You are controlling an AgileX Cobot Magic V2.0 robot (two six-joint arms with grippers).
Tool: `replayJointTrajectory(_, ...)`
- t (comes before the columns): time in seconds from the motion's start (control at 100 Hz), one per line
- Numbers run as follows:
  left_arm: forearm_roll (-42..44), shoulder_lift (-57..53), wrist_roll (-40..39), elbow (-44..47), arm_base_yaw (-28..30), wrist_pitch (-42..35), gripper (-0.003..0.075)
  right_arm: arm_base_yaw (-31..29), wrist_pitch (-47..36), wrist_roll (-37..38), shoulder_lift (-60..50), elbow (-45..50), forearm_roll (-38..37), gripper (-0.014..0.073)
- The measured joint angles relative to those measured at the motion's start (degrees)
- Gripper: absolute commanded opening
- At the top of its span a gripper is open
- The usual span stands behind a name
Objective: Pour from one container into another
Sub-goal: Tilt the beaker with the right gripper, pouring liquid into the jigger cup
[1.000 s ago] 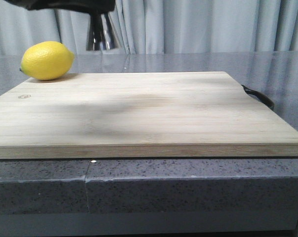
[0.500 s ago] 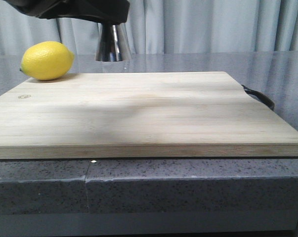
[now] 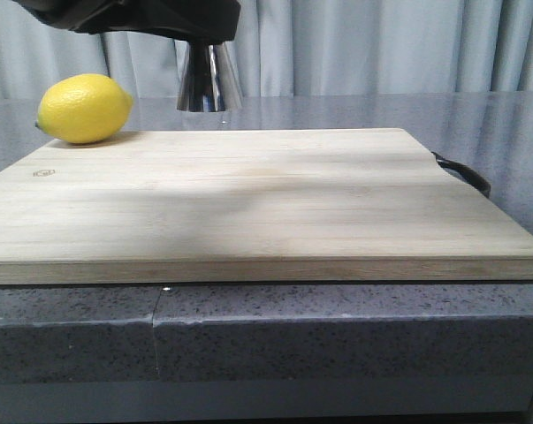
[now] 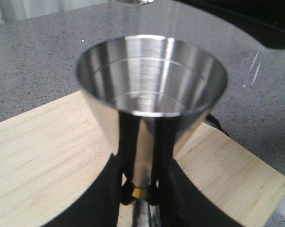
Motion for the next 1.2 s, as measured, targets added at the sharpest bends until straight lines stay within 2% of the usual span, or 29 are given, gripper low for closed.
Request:
replayJointTrajectory(0.52, 0.0, 0.0, 0.0, 0.0, 0.0, 0.1, -0.0019, 0.0, 0.0, -0.2, 0.0, 0.0, -8.1, 0.0181)
replayJointTrajectory(1.2, 0.0, 0.0, 0.0, 0.0, 0.0, 0.6, -0.0019, 0.0, -0.1, -8.3, 0.0, 0.0, -8.7, 0.0181)
